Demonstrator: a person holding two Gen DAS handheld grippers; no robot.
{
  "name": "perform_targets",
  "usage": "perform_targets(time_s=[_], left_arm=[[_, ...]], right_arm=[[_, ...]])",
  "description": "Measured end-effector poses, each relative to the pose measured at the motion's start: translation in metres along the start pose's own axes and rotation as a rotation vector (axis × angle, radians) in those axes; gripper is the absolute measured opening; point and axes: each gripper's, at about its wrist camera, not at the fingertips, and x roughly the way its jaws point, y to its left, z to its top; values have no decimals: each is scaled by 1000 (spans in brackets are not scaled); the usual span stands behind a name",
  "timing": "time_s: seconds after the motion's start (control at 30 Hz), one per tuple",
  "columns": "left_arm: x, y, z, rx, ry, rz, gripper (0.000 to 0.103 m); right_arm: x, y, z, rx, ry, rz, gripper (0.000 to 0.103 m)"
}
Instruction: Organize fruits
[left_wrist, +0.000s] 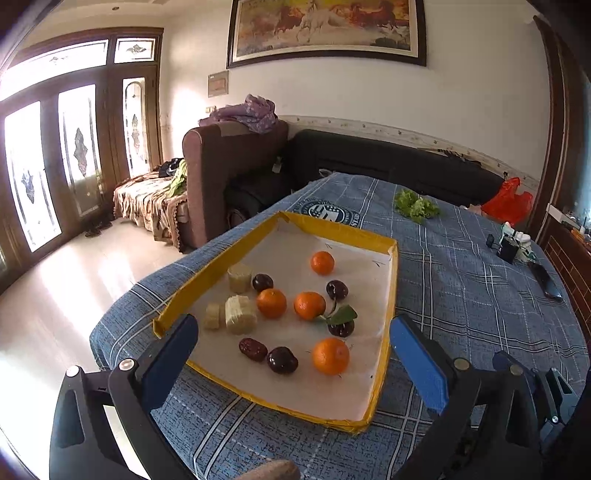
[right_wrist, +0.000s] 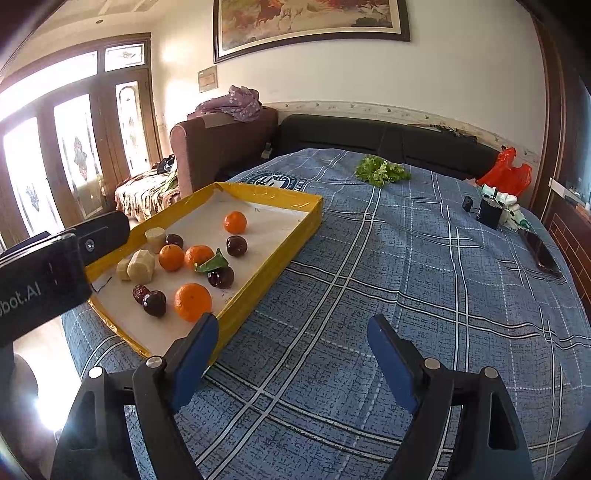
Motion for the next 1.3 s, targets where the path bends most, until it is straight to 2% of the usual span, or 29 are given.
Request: perform_targets(time_s=[0.27, 0.6, 1.3], left_arm=[[11, 4, -4, -19, 51, -17, 103], [15, 3, -5, -10, 64, 2, 103], [18, 4, -8, -30, 79, -26, 103]], right_arm=[[3, 6, -1, -23, 5, -7, 90], [5, 10, -3, -27, 14, -5, 91], [8, 9, -6, -25, 22, -4, 91]])
